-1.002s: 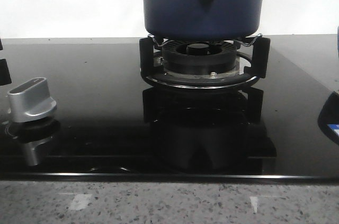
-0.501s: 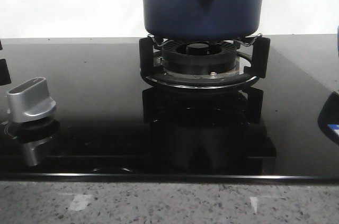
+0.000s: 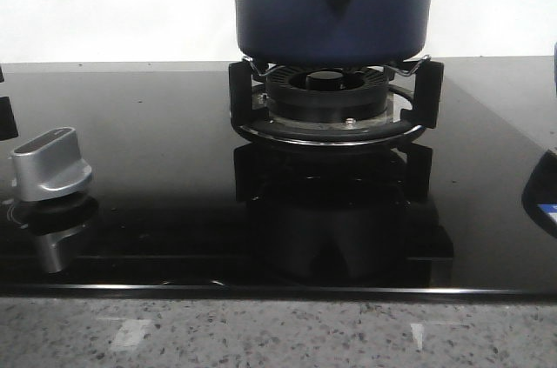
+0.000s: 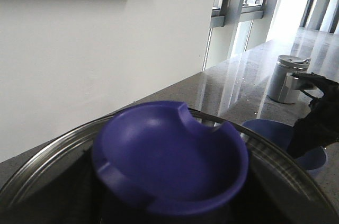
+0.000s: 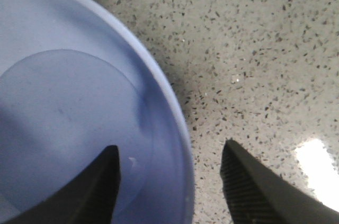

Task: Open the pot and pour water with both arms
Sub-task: 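Lift the blue bowl with the right gripper toward the pot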

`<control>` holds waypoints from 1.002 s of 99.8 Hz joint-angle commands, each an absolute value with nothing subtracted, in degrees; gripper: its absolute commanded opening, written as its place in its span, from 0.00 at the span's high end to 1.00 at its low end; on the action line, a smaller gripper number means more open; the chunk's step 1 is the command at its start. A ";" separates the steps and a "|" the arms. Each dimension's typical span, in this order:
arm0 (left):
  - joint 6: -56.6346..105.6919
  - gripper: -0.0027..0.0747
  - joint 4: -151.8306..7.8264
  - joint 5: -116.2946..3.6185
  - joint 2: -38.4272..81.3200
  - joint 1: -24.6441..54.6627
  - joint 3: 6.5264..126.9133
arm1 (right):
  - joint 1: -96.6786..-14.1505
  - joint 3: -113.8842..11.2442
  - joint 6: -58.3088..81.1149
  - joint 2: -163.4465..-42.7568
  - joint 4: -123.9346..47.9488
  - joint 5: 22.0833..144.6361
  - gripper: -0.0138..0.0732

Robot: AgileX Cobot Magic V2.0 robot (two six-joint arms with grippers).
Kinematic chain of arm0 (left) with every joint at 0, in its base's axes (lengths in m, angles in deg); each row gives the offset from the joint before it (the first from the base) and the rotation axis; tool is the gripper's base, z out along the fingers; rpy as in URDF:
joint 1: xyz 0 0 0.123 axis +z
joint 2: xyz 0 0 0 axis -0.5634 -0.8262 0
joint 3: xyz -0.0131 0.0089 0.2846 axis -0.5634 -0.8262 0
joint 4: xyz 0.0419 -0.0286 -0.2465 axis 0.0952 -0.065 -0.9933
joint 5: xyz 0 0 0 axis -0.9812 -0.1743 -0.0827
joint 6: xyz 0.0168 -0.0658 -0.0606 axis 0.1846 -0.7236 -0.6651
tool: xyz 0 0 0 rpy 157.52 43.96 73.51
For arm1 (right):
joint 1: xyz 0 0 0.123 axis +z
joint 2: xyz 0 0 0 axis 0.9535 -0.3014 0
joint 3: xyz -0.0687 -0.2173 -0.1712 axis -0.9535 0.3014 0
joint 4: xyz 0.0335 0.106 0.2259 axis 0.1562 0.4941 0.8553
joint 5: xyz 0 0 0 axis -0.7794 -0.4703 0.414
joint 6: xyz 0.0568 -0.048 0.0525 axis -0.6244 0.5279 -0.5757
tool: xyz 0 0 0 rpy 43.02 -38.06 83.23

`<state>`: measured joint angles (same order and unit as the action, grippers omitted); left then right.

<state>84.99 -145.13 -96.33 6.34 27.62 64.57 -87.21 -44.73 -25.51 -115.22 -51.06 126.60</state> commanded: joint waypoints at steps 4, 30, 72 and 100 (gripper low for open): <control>84.92 0.64 -152.90 -98.62 8.14 27.24 66.37 | -87.60 -45.98 -25.49 -114.44 -50.71 123.88 0.43; 84.92 0.64 -153.00 -98.62 8.14 27.24 66.37 | -87.60 -45.98 -25.49 -114.44 -48.48 122.56 0.62; 84.92 0.64 -153.10 -98.62 8.14 27.24 66.37 | -87.60 -45.88 -25.49 -116.51 -46.21 122.56 0.62; 84.92 0.64 -153.10 -98.62 8.14 27.24 66.37 | -87.60 -45.88 -24.98 -116.61 -46.38 121.20 0.92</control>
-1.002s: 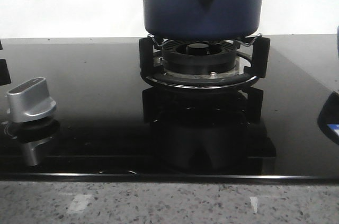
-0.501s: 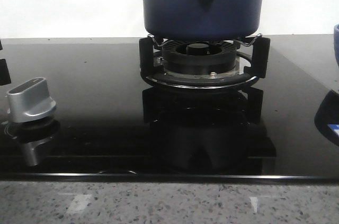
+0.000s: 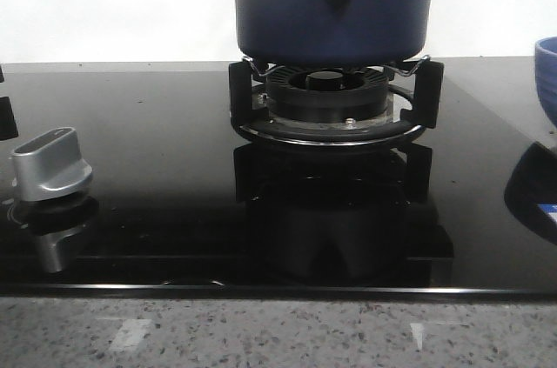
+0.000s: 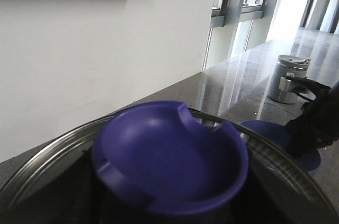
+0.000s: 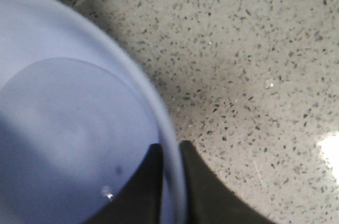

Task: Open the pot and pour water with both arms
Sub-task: 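Lift the blue bowl with the right gripper toward the pot, then tilt the blue bowl over the pot to pour the water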

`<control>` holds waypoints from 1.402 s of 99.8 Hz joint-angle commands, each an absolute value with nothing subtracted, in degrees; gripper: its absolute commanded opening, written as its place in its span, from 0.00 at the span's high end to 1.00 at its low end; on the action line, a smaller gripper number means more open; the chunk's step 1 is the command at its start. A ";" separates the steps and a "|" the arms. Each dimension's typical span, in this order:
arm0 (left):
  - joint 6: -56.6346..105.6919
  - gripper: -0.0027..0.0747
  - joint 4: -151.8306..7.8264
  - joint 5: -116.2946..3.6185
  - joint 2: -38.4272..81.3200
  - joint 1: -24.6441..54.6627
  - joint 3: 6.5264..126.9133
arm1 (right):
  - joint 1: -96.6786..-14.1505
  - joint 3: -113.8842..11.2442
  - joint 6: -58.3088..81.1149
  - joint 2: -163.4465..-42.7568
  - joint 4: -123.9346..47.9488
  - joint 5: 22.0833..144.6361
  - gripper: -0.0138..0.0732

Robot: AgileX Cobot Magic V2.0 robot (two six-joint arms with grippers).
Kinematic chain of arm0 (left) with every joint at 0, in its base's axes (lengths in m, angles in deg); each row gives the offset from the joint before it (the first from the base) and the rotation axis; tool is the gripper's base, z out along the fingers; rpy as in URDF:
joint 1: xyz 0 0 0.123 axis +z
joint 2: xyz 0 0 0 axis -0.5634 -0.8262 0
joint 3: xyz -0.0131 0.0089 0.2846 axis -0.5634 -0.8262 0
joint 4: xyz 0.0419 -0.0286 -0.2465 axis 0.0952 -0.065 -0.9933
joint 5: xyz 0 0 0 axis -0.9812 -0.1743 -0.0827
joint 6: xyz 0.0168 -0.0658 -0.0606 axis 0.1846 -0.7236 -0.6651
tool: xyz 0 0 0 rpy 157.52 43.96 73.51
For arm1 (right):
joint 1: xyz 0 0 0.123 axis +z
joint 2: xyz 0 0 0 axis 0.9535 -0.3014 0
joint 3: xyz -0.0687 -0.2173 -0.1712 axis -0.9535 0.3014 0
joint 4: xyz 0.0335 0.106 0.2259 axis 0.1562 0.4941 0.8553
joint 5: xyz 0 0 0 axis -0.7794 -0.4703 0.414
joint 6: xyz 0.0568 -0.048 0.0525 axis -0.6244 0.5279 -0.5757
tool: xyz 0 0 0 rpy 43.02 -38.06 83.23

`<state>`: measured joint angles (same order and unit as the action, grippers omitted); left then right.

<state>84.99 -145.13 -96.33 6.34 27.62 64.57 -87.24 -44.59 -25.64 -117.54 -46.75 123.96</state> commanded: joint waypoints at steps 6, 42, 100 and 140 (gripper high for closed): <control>84.92 0.64 -153.10 -98.62 8.14 27.24 66.37 | -87.60 -45.88 -24.74 -116.61 -46.38 121.01 0.92; 84.92 0.64 -153.10 -98.62 8.14 27.24 66.37 | -87.60 -49.94 -21.54 -115.78 -46.17 124.17 0.92; 84.92 0.64 -153.10 -98.66 8.14 27.24 66.37 | -80.41 -79.71 -19.66 -117.09 -46.04 134.40 0.92; 84.92 0.64 -153.10 -98.66 8.14 27.24 66.37 | -65.89 -99.05 -19.66 -127.57 -46.04 136.75 0.92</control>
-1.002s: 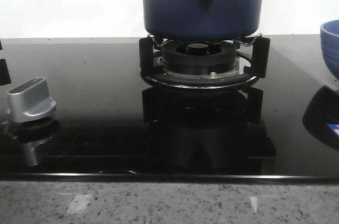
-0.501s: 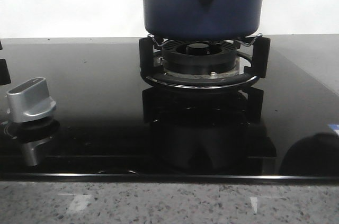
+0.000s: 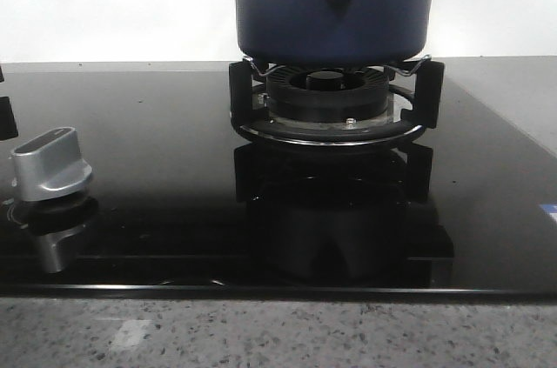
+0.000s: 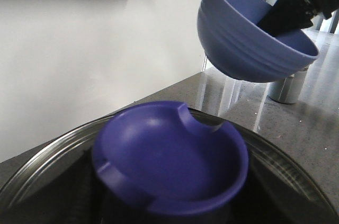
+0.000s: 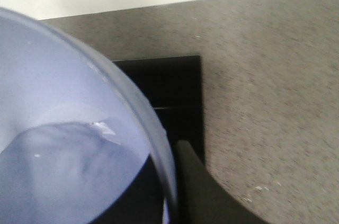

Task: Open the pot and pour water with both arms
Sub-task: 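Tilt the blue bowl over the pot to pour the water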

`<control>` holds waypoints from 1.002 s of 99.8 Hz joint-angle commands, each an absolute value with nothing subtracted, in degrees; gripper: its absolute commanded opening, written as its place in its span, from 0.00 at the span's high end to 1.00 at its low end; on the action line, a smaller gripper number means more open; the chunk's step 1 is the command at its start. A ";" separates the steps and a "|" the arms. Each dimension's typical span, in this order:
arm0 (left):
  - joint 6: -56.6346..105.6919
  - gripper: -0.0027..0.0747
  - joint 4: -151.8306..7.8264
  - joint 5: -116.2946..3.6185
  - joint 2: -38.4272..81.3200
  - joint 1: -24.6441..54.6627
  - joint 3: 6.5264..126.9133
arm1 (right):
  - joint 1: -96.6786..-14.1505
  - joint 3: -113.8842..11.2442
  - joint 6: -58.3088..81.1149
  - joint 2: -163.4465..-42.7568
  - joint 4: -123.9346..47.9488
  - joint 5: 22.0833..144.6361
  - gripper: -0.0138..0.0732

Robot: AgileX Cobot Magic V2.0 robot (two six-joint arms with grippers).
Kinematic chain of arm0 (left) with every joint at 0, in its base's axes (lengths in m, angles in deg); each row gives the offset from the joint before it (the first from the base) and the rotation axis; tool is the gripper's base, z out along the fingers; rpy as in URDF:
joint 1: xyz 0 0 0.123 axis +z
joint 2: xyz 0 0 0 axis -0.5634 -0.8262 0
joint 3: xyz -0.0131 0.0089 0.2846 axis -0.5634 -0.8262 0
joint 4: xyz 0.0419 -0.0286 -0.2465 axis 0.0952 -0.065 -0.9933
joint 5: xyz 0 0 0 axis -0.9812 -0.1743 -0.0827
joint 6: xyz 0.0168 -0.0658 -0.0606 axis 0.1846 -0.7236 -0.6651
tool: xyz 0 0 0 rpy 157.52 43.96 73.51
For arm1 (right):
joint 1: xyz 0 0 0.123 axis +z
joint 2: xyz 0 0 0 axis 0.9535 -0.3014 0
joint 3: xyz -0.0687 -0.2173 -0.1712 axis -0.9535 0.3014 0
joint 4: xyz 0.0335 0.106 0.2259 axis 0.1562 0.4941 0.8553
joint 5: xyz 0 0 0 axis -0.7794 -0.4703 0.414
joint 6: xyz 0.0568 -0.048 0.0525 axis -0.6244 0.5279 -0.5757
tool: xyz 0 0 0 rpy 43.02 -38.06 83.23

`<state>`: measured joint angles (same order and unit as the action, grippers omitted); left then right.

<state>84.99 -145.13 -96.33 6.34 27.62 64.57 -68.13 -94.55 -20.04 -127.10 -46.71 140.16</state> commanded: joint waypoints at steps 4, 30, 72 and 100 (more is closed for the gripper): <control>84.92 0.64 -153.10 -98.66 8.14 27.24 66.37 | -64.82 -100.21 -19.66 -128.77 -46.16 136.75 0.92; 84.92 0.64 -153.10 -98.66 8.14 27.24 66.37 | -57.91 -101.71 -19.66 -133.76 -53.73 133.72 0.92; 84.92 0.64 -153.10 -97.82 8.14 27.24 66.37 | -49.82 -101.29 -19.87 -136.38 -76.21 125.47 0.92; 84.92 0.64 -153.10 -97.63 8.14 27.24 66.37 | -43.92 -101.30 -24.01 -138.56 -93.39 126.42 0.92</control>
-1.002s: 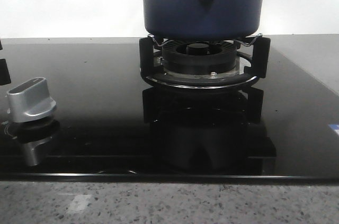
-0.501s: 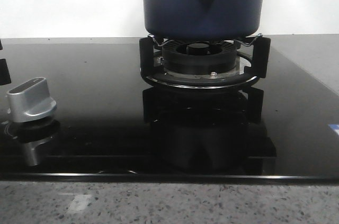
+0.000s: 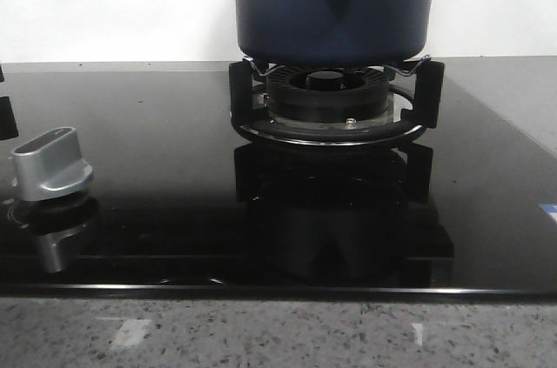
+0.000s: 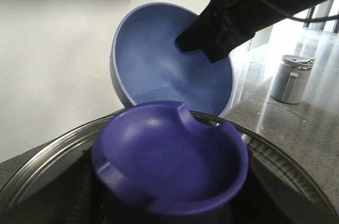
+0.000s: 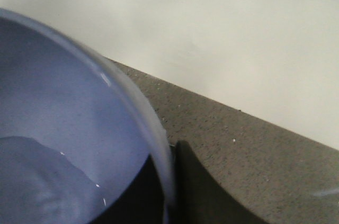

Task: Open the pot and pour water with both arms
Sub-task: 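Tilt the blue bowl over the pot to pour the water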

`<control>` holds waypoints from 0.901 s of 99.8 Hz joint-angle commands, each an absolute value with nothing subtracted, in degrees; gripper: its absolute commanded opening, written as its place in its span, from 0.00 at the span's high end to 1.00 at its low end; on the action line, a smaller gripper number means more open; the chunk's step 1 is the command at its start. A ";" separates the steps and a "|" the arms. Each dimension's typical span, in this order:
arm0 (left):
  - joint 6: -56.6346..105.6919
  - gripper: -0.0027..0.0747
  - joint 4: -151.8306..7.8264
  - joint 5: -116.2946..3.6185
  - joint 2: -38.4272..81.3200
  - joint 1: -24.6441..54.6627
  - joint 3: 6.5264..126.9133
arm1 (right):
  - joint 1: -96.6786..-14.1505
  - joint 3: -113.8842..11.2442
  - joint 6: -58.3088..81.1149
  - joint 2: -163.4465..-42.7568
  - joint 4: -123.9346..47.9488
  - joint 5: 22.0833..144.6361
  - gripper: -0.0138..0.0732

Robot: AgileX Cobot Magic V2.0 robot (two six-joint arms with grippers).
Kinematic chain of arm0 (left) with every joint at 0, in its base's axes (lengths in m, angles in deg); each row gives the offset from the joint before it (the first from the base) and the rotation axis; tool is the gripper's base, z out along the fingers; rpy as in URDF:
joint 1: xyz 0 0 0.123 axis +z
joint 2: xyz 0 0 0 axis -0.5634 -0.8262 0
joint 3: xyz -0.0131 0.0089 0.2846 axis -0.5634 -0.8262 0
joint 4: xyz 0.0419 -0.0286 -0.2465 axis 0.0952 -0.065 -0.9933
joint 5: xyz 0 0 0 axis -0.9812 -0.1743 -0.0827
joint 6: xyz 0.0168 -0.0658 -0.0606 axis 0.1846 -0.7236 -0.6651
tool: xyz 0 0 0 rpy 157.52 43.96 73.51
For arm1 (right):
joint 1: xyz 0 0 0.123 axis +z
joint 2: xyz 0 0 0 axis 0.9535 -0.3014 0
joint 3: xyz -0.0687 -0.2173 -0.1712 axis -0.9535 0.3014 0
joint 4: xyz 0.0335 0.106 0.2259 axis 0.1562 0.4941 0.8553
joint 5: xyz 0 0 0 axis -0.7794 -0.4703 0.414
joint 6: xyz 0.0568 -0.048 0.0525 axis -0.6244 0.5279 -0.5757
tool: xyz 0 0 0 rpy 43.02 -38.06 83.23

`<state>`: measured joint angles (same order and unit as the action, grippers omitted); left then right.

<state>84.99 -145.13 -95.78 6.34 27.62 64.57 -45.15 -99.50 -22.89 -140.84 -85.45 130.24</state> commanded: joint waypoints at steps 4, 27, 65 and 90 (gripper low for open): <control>84.92 0.64 -153.10 -97.63 8.14 27.24 66.37 | -43.12 -101.30 -24.01 -138.67 -95.08 126.42 0.92; 84.92 0.64 -153.10 -97.11 8.14 27.24 66.37 | -38.30 -98.80 -25.56 -139.04 -111.68 128.81 0.92; 85.01 0.64 -153.10 -96.63 8.14 27.24 66.37 | -36.63 -96.90 -26.05 -139.04 -118.47 129.90 0.92; 85.01 0.64 -153.10 -96.63 8.14 27.24 66.37 | -36.63 -96.90 -26.05 -139.04 -125.26 129.80 0.92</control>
<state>84.99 -145.13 -94.42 6.34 27.62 64.57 -36.80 -95.35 -25.50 -141.81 -117.95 131.66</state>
